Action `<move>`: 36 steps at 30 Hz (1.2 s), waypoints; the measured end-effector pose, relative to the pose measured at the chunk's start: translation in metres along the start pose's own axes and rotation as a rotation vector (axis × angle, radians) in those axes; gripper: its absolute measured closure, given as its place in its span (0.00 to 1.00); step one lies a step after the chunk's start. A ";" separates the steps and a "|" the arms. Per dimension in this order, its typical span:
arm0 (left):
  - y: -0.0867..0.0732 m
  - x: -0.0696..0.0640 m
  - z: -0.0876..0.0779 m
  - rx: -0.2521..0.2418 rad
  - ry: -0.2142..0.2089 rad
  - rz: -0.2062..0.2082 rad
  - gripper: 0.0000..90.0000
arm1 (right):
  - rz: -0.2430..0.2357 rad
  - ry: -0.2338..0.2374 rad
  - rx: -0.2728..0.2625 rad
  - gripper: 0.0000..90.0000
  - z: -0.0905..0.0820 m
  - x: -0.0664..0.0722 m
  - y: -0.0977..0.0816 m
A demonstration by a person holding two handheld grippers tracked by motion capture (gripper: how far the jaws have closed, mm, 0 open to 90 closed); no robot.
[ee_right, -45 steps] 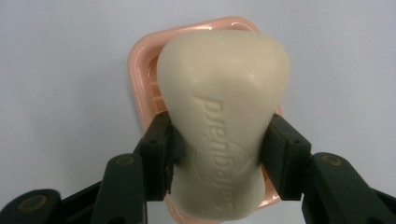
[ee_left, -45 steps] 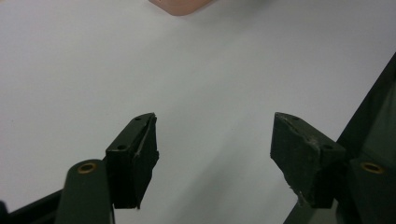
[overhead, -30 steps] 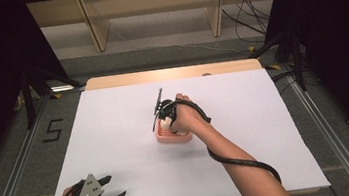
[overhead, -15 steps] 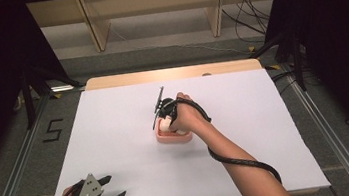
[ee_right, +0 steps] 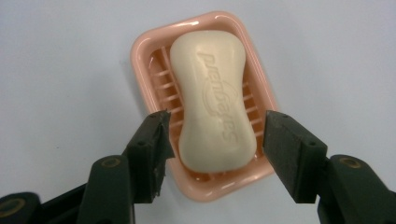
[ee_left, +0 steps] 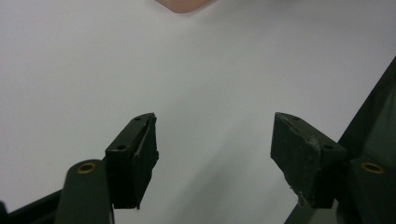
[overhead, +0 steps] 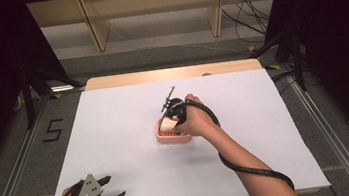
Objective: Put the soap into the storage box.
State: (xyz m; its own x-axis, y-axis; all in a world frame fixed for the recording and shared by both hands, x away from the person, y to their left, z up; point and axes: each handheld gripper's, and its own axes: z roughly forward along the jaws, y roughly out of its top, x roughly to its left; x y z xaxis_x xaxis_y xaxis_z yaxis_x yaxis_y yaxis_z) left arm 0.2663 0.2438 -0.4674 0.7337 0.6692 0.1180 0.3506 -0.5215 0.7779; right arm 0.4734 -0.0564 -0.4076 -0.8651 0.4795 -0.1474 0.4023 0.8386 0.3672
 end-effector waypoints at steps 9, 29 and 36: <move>-0.001 0.000 0.001 0.003 0.007 -0.014 0.35 | 0.110 0.002 -0.060 0.44 -0.017 0.002 -0.035; 0.000 0.002 0.000 0.004 0.006 0.010 0.34 | 0.180 0.004 -0.092 0.44 -0.049 0.011 -0.106; 0.000 0.001 0.001 -0.008 -0.002 0.000 0.34 | 0.216 -0.003 -0.117 0.45 -0.053 0.015 -0.133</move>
State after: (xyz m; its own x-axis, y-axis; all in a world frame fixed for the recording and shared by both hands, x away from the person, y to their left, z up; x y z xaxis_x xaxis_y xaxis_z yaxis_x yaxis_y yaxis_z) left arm 0.2677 0.2435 -0.4680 0.7350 0.6679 0.1168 0.3461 -0.5176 0.7825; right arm 0.3912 -0.1748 -0.4104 -0.7615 0.6456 -0.0568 0.5405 0.6810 0.4940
